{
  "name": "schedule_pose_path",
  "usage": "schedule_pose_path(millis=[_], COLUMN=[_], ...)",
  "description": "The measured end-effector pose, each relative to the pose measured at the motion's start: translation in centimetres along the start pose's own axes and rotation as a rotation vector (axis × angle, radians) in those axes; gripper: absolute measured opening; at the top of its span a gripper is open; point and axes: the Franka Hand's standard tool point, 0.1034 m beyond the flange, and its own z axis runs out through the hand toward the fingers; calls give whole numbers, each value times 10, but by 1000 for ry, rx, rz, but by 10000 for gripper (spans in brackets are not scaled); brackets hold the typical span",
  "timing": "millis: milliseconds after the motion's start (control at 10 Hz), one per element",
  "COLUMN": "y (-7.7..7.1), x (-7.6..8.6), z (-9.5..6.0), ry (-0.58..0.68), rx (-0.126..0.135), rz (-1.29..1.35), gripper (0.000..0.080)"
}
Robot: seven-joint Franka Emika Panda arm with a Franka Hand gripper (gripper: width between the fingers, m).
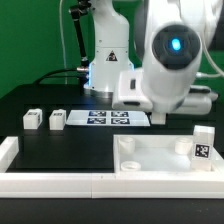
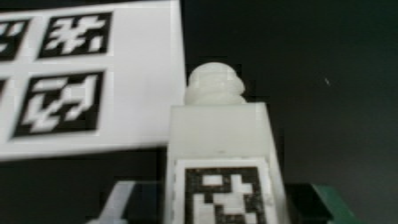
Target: Assemble square table
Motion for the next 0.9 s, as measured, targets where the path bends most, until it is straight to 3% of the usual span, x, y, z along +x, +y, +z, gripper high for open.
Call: schedule_pose_path(millis=[100,200,300,500,700,800,900], y=[9,20,24,21,22,25,27], x=[-7,-19,-37,-26,-1,3,17], z=[-22,-41,-42,-39,-57,-78,-116], ry=[18,46,65,207,427,478,612], rx=[16,3,-33,-25,-10,1,12], rz=[-14,-12,-8,-18,-28,-24,-26], gripper=[284,284,284,284,284,284,284])
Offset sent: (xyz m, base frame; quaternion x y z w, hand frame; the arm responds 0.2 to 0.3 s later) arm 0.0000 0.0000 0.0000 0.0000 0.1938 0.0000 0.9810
